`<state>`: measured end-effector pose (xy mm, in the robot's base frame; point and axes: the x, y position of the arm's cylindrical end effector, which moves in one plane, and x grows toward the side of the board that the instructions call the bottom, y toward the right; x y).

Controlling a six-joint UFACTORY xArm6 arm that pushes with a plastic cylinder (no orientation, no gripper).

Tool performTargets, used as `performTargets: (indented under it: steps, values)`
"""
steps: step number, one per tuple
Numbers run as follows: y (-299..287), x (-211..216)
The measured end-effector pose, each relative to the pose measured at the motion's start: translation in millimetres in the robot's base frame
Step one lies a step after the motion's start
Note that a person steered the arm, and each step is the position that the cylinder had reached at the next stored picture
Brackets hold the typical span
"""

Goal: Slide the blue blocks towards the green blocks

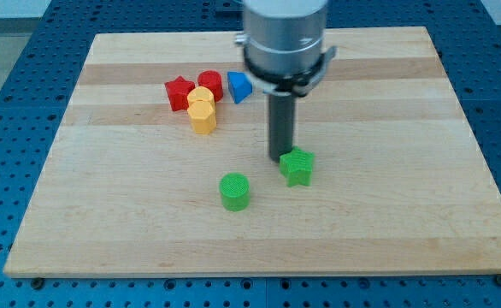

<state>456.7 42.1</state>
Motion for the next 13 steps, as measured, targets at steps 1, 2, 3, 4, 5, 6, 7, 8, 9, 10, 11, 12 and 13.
performTargets:
  steps: [1, 2, 3, 4, 5, 6, 7, 8, 9, 10, 11, 12, 13]
  values:
    - [28, -13]
    - [53, -54]
    - [66, -126]
    - [65, -192]
    - [25, -215]
    - [-39, -208]
    - [-53, -192]
    - [-47, -182]
    - [-29, -182]
    - [-28, -180]
    - [-30, -167]
    - [-43, -122]
    - [-55, -73]
